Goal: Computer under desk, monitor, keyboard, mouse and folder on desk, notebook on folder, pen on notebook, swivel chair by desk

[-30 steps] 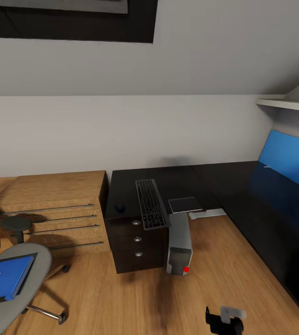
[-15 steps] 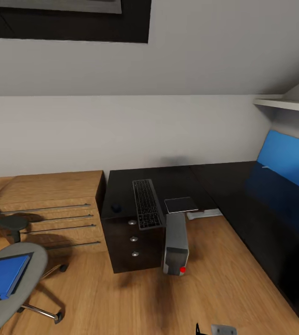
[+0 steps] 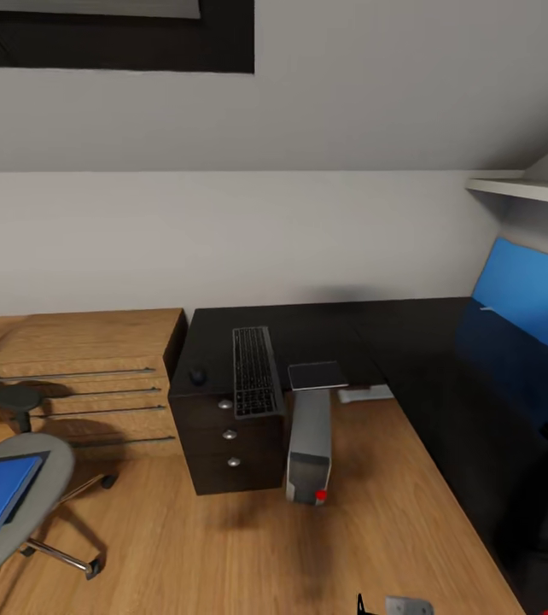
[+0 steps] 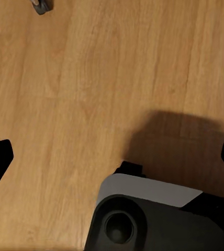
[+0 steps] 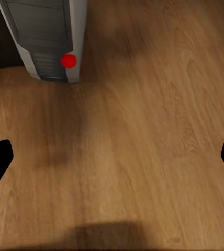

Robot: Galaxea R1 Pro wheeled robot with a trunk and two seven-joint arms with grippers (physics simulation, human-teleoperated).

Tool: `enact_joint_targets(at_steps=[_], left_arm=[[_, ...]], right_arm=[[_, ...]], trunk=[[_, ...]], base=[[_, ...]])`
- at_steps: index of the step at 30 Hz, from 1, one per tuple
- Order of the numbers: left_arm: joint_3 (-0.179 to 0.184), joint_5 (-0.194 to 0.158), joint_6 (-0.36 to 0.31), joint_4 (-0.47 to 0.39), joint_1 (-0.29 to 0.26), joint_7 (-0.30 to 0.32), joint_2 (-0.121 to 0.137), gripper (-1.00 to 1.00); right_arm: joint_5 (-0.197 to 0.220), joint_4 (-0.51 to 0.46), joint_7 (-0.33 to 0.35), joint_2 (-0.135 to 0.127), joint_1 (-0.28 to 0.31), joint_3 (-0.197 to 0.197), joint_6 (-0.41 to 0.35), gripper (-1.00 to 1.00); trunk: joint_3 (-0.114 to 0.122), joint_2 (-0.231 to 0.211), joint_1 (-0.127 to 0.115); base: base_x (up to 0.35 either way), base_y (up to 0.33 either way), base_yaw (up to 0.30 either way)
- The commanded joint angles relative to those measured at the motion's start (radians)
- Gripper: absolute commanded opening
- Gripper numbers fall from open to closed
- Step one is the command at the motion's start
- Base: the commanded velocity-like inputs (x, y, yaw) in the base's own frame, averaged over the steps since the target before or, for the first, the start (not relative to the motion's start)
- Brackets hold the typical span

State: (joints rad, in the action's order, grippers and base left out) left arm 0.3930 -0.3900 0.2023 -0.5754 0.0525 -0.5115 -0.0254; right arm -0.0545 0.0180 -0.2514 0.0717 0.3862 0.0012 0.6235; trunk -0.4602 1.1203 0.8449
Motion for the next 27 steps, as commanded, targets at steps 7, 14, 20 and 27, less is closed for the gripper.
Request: enact_joint_targets(at_steps=[7, 14, 20, 27], left_arm=[[0.006, -0.010, 0.006, -0.001, 0.000, -0.005, 0.002, 1.00], [0.006, -0.010, 0.006, -0.001, 0.000, -0.005, 0.001, 1.00], [0.006, -0.010, 0.006, -0.001, 0.000, -0.005, 0.001, 1.00], [0.006, -0.010, 0.006, -0.001, 0.000, -0.006, 0.001, 1.00]], right_arm=[[-0.007, 0.002, -0.007, 0.000, 0.000, 0.000, 0.002, 1.00], [-0.006, 0.002, -0.007, 0.000, -0.001, -0.001, 0.002, 1.00], [-0.006, 0.002, -0.007, 0.000, -0.001, -0.001, 0.002, 1.00], [-0.006, 0.002, -0.008, 0.000, -0.001, -0.001, 0.002, 1.00]], trunk=[[-0.007, 0.001, 0.000], [-0.009, 0.001, 0.000], [-0.009, 0.001, 0.000], [-0.009, 0.001, 0.000]], base=[[-0.082, -0.046, -0.095], [-0.186, -0.009, -0.026], [-0.313, -0.001, -0.003], [-0.331, -0.013, 0.018]])
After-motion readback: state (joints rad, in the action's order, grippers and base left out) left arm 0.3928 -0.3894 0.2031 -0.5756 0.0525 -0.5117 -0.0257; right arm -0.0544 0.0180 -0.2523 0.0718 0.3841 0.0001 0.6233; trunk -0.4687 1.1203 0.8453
